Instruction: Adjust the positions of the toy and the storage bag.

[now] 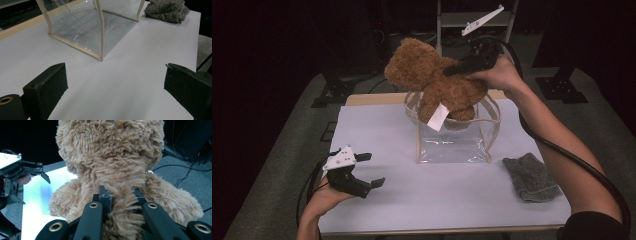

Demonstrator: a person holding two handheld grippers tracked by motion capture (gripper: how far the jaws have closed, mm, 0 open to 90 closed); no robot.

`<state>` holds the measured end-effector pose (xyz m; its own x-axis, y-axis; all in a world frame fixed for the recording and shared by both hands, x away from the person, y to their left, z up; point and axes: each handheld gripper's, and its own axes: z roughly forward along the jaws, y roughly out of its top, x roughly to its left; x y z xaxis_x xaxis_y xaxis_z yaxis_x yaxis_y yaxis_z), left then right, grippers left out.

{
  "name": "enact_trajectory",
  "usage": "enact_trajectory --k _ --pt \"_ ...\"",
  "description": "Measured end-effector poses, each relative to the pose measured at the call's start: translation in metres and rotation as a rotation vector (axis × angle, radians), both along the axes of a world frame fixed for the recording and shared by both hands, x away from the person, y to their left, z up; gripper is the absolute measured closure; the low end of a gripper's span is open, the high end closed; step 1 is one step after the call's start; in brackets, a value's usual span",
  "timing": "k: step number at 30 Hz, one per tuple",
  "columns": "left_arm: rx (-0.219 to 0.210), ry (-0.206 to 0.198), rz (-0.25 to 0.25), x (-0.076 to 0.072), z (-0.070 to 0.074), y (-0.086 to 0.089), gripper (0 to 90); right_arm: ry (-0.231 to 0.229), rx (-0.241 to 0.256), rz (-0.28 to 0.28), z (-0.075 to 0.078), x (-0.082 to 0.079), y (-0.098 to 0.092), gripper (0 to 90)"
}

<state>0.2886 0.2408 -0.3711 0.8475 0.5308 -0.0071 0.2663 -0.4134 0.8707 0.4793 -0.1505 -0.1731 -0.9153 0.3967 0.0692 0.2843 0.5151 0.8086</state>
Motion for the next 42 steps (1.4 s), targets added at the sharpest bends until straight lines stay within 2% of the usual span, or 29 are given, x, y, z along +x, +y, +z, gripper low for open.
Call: enact_trajectory --k 4,11,14,20,33,39,42 --pt "0.003 0.003 -0.004 0.0 -0.001 -0.001 3.6 0.037 0.017 -0.025 -0.017 0.006 -0.009 76.9" --pt "0.005 0.005 -0.003 0.0 -0.002 0.0 3.7 0.067 0.028 -0.086 -0.031 0.013 -0.022 76.8" --pt "0.008 0.007 -0.003 0.0 -0.003 0.0 3.6 0.082 0.067 -0.113 -0.036 0.016 -0.029 76.8" --pt "0.011 0.009 -0.007 0.0 -0.003 -0.001 3.6 0.083 0.092 -0.134 -0.032 0.016 -0.034 76.8" --pt "0.017 0.011 -0.008 -0.001 -0.003 -0.001 3.6 0.108 0.162 -0.232 -0.029 0.025 -0.047 76.7" --pt "0.017 0.01 -0.01 -0.002 -0.003 -0.002 3.6 0.086 0.157 -0.27 -0.03 0.026 -0.045 76.7" --pt "0.017 0.012 -0.011 -0.002 -0.004 -0.002 3.6 0.059 0.13 -0.277 -0.031 0.025 -0.041 76.6"
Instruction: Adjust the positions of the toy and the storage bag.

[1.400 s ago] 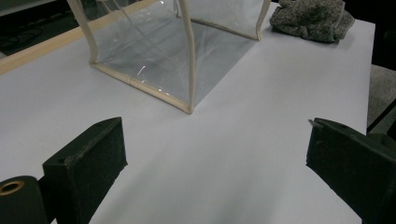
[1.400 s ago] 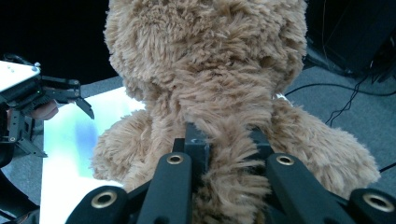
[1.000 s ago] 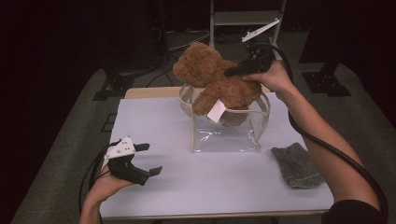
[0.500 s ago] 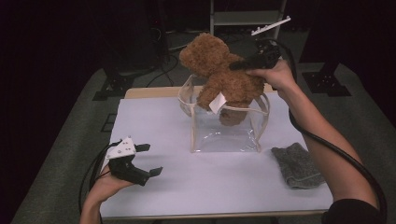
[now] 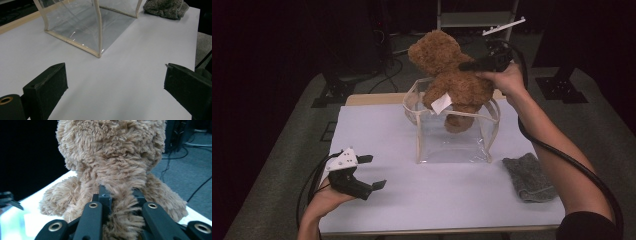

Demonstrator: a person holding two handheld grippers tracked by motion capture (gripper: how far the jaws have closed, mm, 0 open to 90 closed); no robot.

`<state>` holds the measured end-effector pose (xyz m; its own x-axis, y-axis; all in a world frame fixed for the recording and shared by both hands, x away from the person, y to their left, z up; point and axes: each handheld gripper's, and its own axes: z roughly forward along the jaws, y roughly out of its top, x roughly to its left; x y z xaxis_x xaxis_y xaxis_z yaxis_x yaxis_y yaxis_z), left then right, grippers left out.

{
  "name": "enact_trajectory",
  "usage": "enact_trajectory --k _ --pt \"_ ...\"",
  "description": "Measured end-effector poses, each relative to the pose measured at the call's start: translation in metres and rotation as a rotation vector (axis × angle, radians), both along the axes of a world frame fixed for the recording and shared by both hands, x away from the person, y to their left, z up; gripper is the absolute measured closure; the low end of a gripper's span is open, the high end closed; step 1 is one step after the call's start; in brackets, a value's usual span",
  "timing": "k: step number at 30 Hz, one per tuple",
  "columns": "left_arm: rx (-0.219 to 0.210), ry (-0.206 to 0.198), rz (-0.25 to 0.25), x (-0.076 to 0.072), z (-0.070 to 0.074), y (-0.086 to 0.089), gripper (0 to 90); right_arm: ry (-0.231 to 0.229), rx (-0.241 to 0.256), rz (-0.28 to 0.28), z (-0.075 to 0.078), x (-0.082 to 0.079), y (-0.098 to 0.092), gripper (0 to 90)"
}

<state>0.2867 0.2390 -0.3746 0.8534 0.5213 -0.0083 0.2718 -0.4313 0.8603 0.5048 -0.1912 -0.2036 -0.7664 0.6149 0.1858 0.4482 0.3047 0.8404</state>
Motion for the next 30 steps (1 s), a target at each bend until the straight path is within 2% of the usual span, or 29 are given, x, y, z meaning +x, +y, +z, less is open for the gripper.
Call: enact_trajectory --k 3,6,11,18,24,30 --pt "0.001 0.0 -0.001 0.0 0.0 -0.001 3.7 -0.029 -0.048 0.006 0.0 -0.002 0.006 76.5" --pt "0.003 -0.001 0.0 -0.001 0.0 -0.001 3.7 -0.056 -0.119 0.044 -0.001 -0.006 0.015 76.2" --pt "0.001 -0.001 -0.001 -0.001 0.001 0.0 3.7 -0.054 -0.197 0.086 -0.007 -0.013 0.028 76.3" --pt "0.001 -0.003 -0.001 -0.001 0.002 0.001 3.6 -0.032 -0.247 0.141 -0.021 -0.017 0.036 76.3" --pt "0.005 -0.002 -0.004 -0.001 0.001 0.001 3.6 -0.01 -0.279 0.16 -0.031 -0.023 0.037 76.3" --pt "-0.001 -0.004 -0.001 -0.002 0.002 0.001 3.6 0.034 -0.318 0.176 -0.045 -0.026 0.036 76.3"
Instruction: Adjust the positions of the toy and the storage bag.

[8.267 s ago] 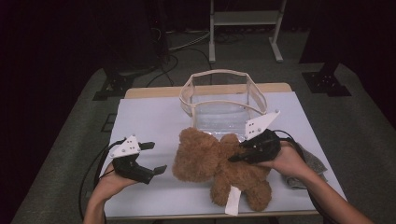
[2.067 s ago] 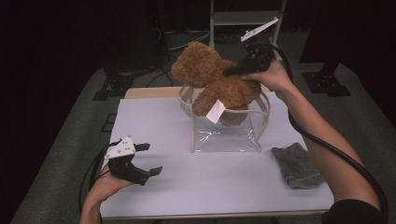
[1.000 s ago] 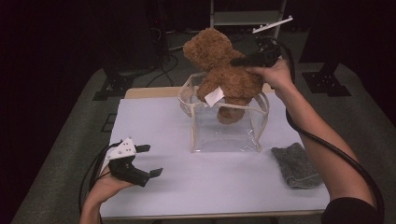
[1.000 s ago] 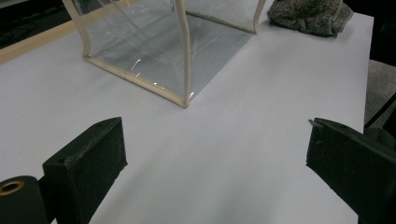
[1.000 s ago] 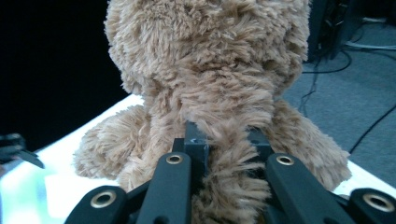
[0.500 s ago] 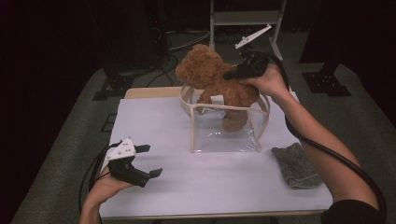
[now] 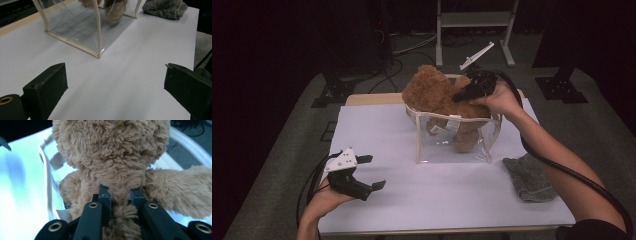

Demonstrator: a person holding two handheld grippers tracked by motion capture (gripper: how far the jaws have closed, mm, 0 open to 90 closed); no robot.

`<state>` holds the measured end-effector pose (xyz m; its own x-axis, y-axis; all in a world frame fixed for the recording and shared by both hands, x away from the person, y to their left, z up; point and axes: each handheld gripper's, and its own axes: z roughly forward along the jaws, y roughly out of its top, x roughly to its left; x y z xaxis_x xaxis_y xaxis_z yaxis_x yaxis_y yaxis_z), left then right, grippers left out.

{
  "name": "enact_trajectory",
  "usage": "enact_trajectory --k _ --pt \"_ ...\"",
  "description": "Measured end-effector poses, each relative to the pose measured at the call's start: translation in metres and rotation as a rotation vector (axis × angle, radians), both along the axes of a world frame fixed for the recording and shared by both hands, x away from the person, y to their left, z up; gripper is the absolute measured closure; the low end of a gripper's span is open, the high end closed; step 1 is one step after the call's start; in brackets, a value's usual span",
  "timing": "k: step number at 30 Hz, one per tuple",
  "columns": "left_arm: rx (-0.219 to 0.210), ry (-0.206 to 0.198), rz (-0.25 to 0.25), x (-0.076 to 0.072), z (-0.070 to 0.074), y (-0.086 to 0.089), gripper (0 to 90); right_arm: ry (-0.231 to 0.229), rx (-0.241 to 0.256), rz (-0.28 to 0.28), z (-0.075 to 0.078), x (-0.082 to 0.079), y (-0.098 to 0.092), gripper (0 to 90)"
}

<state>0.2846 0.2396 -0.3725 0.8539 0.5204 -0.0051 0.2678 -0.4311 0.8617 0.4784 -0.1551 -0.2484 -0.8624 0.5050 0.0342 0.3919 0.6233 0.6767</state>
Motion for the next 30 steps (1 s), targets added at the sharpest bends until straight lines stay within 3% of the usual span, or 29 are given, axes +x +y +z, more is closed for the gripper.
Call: enact_trajectory --k 10,15,18,23,30 --pt "0.003 0.005 0.002 0.0 -0.001 0.001 3.6 0.074 -0.104 0.01 -0.026 -0.001 0.004 76.4" --pt "-0.001 0.002 0.003 -0.001 0.0 0.001 3.6 0.078 -0.143 0.005 -0.029 0.0 0.007 76.4" --pt "-0.001 -0.003 0.004 -0.002 0.001 0.001 3.6 0.08 -0.205 0.013 -0.034 0.001 0.013 76.3" --pt "-0.001 -0.004 0.004 -0.003 0.001 0.001 3.6 0.079 -0.208 0.024 -0.035 0.0 0.015 74.6" --pt "-0.002 -0.01 -0.002 -0.003 0.004 -0.002 3.6 0.048 -0.203 0.031 -0.028 -0.004 0.015 56.1"
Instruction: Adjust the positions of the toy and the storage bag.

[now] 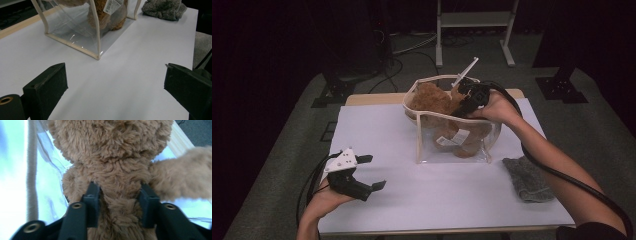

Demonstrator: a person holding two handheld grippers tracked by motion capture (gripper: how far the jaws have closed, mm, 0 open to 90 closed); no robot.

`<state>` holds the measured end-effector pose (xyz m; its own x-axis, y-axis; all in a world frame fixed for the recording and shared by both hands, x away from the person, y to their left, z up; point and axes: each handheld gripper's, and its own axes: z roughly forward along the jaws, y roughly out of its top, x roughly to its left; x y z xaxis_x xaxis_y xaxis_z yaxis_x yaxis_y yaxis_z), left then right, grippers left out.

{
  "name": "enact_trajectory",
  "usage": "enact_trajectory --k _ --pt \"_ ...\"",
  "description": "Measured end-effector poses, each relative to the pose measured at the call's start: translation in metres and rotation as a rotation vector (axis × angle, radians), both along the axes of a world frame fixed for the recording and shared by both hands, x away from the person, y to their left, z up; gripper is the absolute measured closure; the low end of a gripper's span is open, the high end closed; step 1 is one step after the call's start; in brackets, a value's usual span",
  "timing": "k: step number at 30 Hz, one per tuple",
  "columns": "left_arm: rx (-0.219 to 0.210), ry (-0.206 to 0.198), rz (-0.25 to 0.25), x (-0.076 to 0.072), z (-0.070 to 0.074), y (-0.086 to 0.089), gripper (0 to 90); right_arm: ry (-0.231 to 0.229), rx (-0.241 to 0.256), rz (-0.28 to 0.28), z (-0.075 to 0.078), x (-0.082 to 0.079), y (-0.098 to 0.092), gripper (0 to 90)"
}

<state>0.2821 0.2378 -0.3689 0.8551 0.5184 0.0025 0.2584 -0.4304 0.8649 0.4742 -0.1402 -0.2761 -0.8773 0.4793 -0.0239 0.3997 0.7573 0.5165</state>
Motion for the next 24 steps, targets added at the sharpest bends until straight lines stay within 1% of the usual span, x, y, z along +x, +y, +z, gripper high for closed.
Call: enact_trajectory --k 4,5,8,10,13,14,18,22,24 --pt "0.006 -0.001 0.0 0.0 0.0 0.001 3.6 -0.013 0.034 -0.004 0.01 -0.002 -0.007 53.7" --pt "0.004 0.0 0.001 0.0 0.0 0.001 3.6 -0.015 0.04 -0.005 0.012 -0.003 -0.009 55.4" --pt "0.004 -0.004 -0.001 0.0 0.0 0.0 3.6 -0.023 0.071 -0.007 0.02 -0.007 -0.017 55.5" --pt "0.008 -0.005 -0.002 0.0 0.0 0.0 3.6 -0.029 0.081 -0.009 0.024 -0.009 -0.023 56.3" --pt "0.005 -0.007 -0.002 0.0 0.001 0.0 3.6 -0.035 0.107 -0.018 0.028 -0.012 -0.033 55.2" --pt "0.004 -0.008 -0.002 0.0 0.001 0.0 3.6 -0.04 0.124 -0.022 0.029 -0.014 -0.037 54.2" --pt "0.005 -0.011 0.001 0.0 0.001 0.001 3.6 -0.043 0.162 -0.044 0.034 -0.021 -0.052 52.0" --pt "-0.002 -0.01 0.002 -0.001 0.0 0.002 3.6 -0.049 0.21 -0.067 0.039 -0.031 -0.073 49.6" --pt "-0.003 -0.014 0.004 -0.001 0.0 0.003 3.6 -0.053 0.222 -0.078 0.041 -0.036 -0.083 48.6"
